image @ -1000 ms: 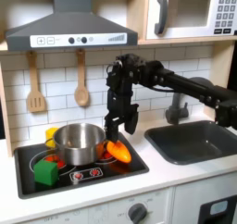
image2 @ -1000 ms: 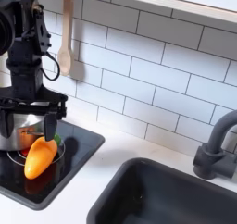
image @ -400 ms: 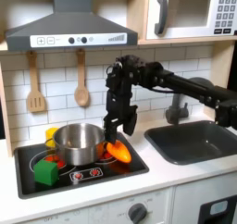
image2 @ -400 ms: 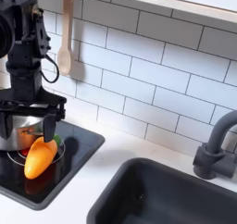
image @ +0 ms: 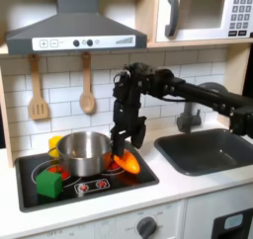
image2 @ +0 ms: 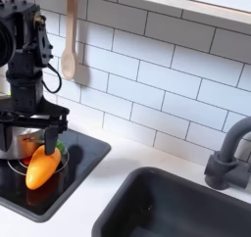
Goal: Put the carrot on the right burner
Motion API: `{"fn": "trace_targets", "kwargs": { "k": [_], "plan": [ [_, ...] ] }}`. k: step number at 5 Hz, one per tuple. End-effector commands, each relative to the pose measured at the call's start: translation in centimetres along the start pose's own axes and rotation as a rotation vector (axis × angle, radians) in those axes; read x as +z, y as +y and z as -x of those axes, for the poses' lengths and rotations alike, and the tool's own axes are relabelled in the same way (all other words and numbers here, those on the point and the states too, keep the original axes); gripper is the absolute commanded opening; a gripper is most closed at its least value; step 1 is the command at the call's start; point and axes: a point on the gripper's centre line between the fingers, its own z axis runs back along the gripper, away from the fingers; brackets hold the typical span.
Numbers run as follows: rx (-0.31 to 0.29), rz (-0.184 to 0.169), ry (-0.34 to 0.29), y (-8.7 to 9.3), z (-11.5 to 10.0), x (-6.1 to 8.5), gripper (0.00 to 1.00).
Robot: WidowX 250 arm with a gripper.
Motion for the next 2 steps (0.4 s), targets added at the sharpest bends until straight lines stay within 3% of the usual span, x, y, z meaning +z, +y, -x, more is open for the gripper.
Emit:
{"fn": "trace_targets", "kwargs": {
  "k": [1, 2],
  "plan": [
    [0.011, -0.016, -0.002, 0.05, -0.22, -0.46, 1.00],
    [0.017, -0.019, 0.000, 0.11, -0.23, -0.65, 1.00]
  ]
}}
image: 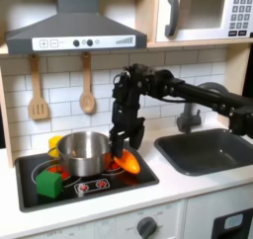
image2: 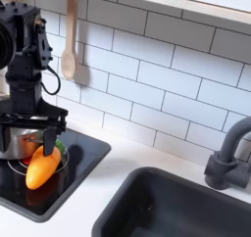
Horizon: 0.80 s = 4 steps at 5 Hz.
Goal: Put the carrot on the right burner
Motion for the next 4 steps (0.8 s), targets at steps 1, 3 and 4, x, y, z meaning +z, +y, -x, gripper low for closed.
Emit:
{"fn": "trace_targets", "kwargs": {
  "k": [1, 3, 4],
  "plan": [
    [-0.003, -0.003, 0.024, -0.35, 0.17, -0.96, 1.00],
    [-0.009, -0.002, 0.031, -0.91, 0.43, -1.00, 1.00],
    [-0.008, -0.003, 0.031, -1.00, 0.42, -1.19, 1.00]
  ]
}}
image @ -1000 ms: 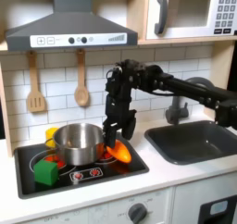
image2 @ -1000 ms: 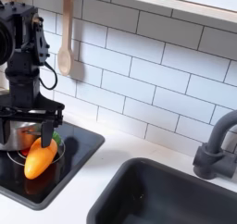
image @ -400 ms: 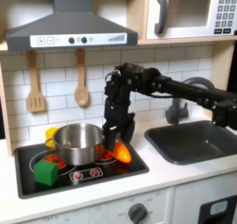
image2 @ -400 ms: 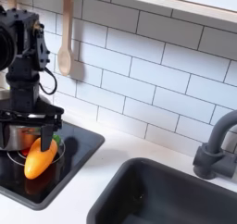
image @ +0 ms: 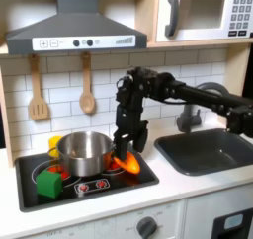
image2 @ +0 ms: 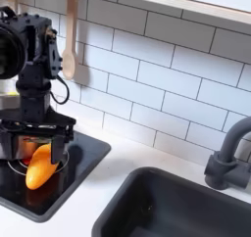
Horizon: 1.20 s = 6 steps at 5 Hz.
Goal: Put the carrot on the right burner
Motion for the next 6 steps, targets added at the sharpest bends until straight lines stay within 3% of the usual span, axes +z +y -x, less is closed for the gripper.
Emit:
{"fn": "trace_targets", "kwargs": {
  "k": [1, 6],
  "plan": [
    [0.007, -0.006, 0.010, 0.1, -0.2, -0.5, 1.00],
    [0.007, -0.016, 0.060, 0.4, -0.6, -2.5, 1.00]
  ]
}}
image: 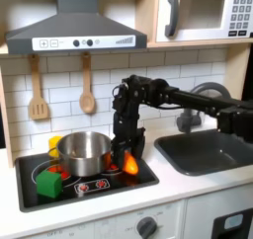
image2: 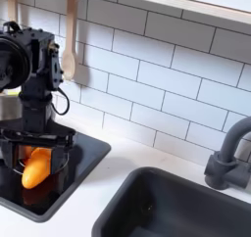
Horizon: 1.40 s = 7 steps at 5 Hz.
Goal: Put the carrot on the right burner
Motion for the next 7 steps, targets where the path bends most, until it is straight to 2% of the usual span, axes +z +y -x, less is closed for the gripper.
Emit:
{"fn": "trace_targets", "kwargs": {
  "k": [1, 3, 4, 5, 7],
  "plan": [
    [0.013, -0.002, 0.015, 0.52, -0.22, -0.57, 1.00],
    [0.023, -0.003, 0.012, 0.73, -0.29, -0.61, 1.00],
    [0.026, -0.007, 0.010, 0.68, -0.28, -0.70, 0.19],
    [0.036, 0.001, 0.005, 0.69, -0.44, -0.67, 0.00],
    [0.033, 0.004, 0.001, 0.49, -0.32, -0.58, 0.00]
  ]
}}
